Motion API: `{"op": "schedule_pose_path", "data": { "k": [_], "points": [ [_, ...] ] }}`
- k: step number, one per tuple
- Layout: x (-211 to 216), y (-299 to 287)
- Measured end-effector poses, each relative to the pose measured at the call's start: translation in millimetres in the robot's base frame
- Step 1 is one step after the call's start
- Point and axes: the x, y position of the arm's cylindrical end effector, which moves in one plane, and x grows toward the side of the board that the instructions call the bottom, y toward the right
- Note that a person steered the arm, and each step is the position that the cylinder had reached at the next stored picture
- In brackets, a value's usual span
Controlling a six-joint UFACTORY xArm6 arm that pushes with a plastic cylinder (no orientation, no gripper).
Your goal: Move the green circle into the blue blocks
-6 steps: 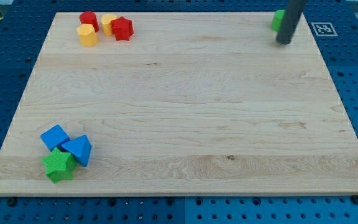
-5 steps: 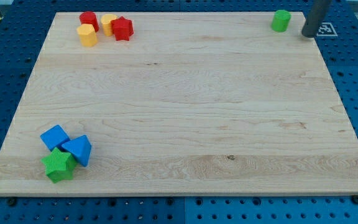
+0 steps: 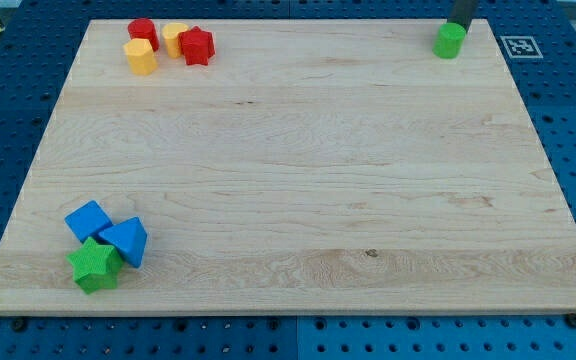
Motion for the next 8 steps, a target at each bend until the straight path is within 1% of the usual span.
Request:
{"op": "schedule_pose_path", "data": {
  "k": [1,3,6,8],
  "points": [
    [21.4,-6.1],
    [63.8,-46.0],
    [178.4,-111.7],
    [251.3,-170.4]
  ]
}}
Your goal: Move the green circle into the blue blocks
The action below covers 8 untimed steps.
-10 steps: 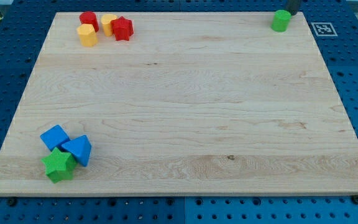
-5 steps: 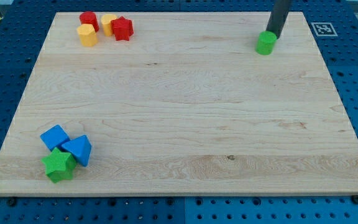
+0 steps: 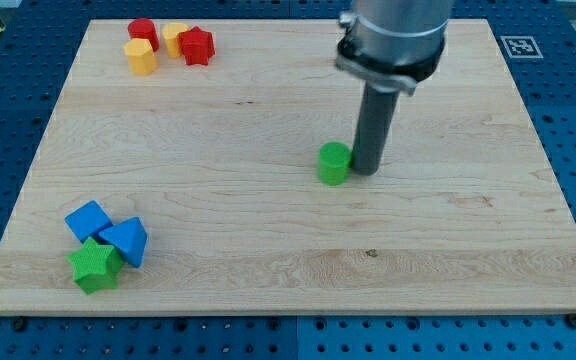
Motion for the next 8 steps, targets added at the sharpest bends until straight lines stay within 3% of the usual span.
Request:
{"op": "schedule_pose_path", "data": {
  "k": [2,4,5,8],
  "points": [
    [29.1,-45.0],
    [24.0,20.2],
    [9.1,17.1],
    [-3.4,-52.2]
  ]
}}
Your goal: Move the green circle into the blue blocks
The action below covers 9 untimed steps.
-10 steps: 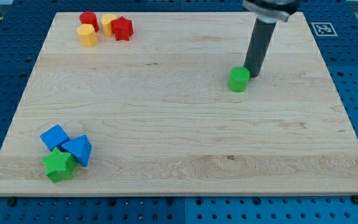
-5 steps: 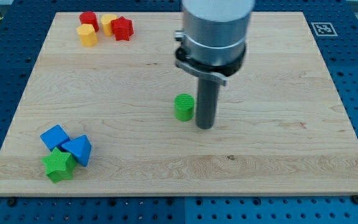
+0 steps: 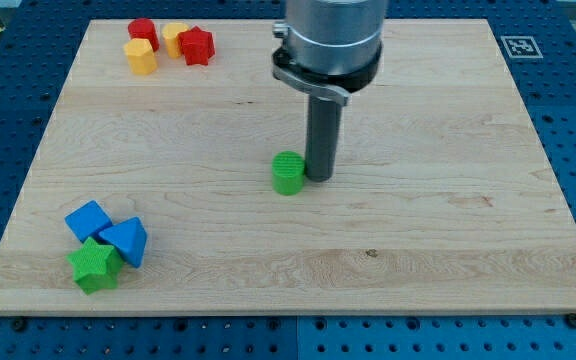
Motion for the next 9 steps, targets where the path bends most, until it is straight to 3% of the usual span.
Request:
{"op": "schedule_pose_path", "data": {
  "k": [3,9],
  "points": [
    [0.1,-78.2],
    [43.5,-155.3]
  ]
}}
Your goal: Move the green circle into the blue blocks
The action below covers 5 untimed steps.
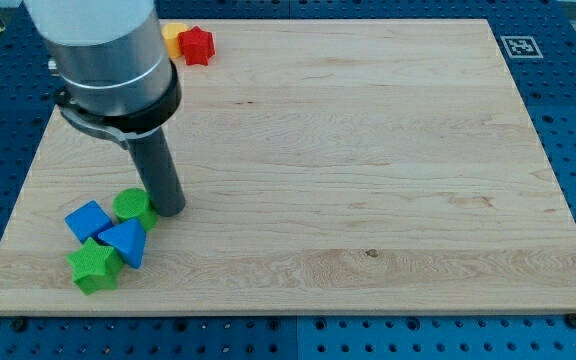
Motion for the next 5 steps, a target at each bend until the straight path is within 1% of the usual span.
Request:
{"op": "schedule_pose_path", "data": {
  "k": [1,4,5],
  "points": [
    [0.0,-16.1],
    [7.2,-17.2],
    [2.5,28.9]
  ]
}}
